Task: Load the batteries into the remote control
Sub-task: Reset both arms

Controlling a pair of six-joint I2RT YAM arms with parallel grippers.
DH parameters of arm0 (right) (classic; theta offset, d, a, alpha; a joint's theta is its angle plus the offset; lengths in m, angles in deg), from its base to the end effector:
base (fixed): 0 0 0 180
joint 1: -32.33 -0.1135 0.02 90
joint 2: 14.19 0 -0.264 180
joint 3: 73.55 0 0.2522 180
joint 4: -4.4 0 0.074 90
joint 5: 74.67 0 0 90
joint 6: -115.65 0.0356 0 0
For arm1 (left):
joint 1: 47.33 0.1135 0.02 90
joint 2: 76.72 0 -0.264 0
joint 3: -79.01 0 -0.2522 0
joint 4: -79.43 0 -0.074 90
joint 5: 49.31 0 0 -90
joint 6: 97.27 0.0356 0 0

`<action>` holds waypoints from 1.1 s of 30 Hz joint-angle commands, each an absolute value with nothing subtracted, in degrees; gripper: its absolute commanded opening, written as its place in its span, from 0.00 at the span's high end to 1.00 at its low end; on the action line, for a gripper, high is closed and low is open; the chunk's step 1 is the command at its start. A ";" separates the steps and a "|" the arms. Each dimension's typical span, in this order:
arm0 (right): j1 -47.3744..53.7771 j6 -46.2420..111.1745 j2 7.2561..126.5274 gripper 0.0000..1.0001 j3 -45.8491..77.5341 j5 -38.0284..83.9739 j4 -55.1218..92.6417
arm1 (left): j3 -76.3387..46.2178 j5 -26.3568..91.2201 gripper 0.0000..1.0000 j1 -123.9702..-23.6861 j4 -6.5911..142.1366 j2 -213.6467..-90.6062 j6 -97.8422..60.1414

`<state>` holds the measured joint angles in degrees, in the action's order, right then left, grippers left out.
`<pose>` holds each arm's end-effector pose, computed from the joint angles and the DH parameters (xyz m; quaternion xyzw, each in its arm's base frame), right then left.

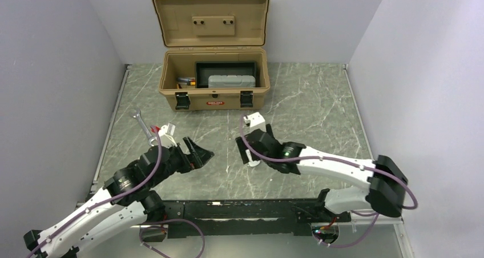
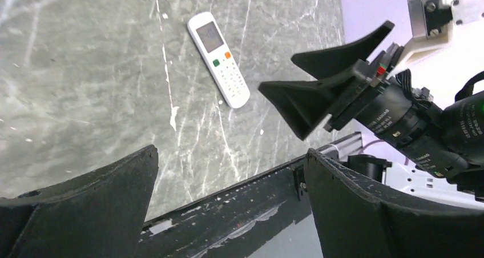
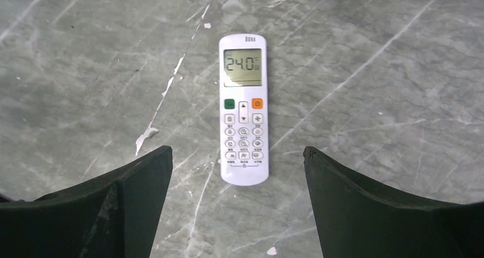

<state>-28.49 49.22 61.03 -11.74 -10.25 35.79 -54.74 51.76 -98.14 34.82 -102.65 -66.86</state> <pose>0.1467 0.2311 0.2355 -0.2069 0.8803 0.1003 0.4149 0.0801 -0.0874 0.2717 -0.1162 0.8297 -0.3972 0.3747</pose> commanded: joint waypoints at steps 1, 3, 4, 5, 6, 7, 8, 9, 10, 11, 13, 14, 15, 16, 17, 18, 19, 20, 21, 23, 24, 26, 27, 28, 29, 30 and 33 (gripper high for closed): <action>-25.93 51.78 51.51 0.14 -18.48 -8.71 30.92 | -48.93 56.87 0.01 -98.12 28.68 -103.35 -58.94; -22.55 52.32 45.85 0.15 -22.30 -5.33 29.17 | -48.94 57.40 0.01 -98.07 27.99 -102.98 -57.44; -20.04 52.81 43.63 0.15 -23.73 -3.98 29.32 | -49.33 57.92 0.01 -98.08 27.58 -102.61 -57.44; -17.47 52.90 40.69 0.15 -24.65 -2.45 30.00 | -49.65 58.39 0.01 -98.07 27.13 -102.18 -57.40; -15.51 52.69 38.68 0.15 -25.56 -1.54 30.65 | -50.04 59.08 0.01 -98.04 26.75 -101.82 -57.26; -14.19 52.39 36.56 0.15 -26.05 -1.20 31.51 | -50.19 59.69 0.01 -98.07 25.91 -101.47 -57.21; -13.26 52.03 34.52 0.15 -26.23 -1.01 32.57 | -50.22 60.63 0.00 -98.06 24.61 -101.08 -57.46; -12.36 51.73 32.86 0.15 -26.32 -0.82 33.37 | -50.29 61.43 0.01 -98.07 23.38 -100.63 -57.72; -11.61 51.49 31.34 0.15 -26.39 -0.72 34.24 | -50.46 62.27 0.01 -98.05 21.98 -100.21 -57.68; -10.75 51.46 29.97 0.15 -26.31 -0.67 35.13 | -50.56 63.01 0.01 -98.09 21.12 -99.42 -57.63; -8.67 51.56 27.44 0.14 -26.20 -0.67 36.48 | -50.73 64.45 0.01 -98.11 19.48 -98.19 -57.95; -7.97 51.65 26.23 0.13 -26.40 -0.73 36.79 | -50.94 64.88 0.01 -98.05 19.07 -97.54 -57.98; -7.50 51.74 24.88 0.12 -26.80 -0.87 36.83 | -51.20 65.21 0.01 -98.06 18.79 -96.91 -57.71; -7.15 51.64 23.76 0.11 -27.29 -1.04 36.65 | -51.38 65.42 0.01 -98.08 18.74 -96.37 -57.37; -6.86 51.27 22.70 0.10 -27.97 -1.33 36.41 | -51.54 65.64 0.01 -98.05 18.67 -95.74 -56.78; -6.66 51.07 22.02 0.09 -28.39 -1.78 36.62 | -51.48 66.10 0.01 -98.05 18.12 -95.26 -56.44; -6.54 51.10 21.66 0.08 -28.61 -2.48 37.26 | -51.31 66.99 0.01 -98.08 17.30 -94.77 -56.29; -6.52 51.33 21.53 0.06 -28.57 -3.11 38.31 | -51.21 67.78 0.01 -98.05 16.52 -94.25 -56.19; -6.44 51.77 21.50 0.05 -28.42 -4.01 39.52 | -51.12 68.44 0.00 -98.11 15.94 -93.72 -55.85; -6.52 53.05 21.30 0.00 -28.06 -6.26 41.85 | -51.27 69.52 0.01 -98.08 15.35 -92.38 -54.67; -6.51 53.67 20.87 0.00 -27.99 -7.35 42.81 | -51.42 70.07 0.01 -98.06 15.19 -91.70 -54.31; -6.48 54.28 19.62 0.00 -28.07 -8.96 44.00 | -51.53 70.81 0.00 -98.10 15.13 -90.57 -53.62; -6.44 54.37 18.96 0.00 -28.13 -9.50 44.27 | -51.54 71.10 0.00 -98.11 15.09 -89.98 -53.31; -6.49 54.70 18.44 0.00 -27.97 -10.59 44.80 | -51.55 71.37 0.00 -98.07 15.05 -89.53 -53.27; -6.47 55.11 17.94 0.00 -27.87 -11.45 45.37 | -51.61 71.63 0.00 -98.05 15.04 -89.11 -53.20; -6.51 55.53 17.41 0.00 -27.72 -12.18 45.81 | -51.62 71.78 0.00 -98.12 14.90 -88.89 -53.11; -6.47 54.86 15.93 0.00 -28.18 -12.45 45.85 | -51.47 71.96 0.01 -98.08 14.19 -88.69 -53.46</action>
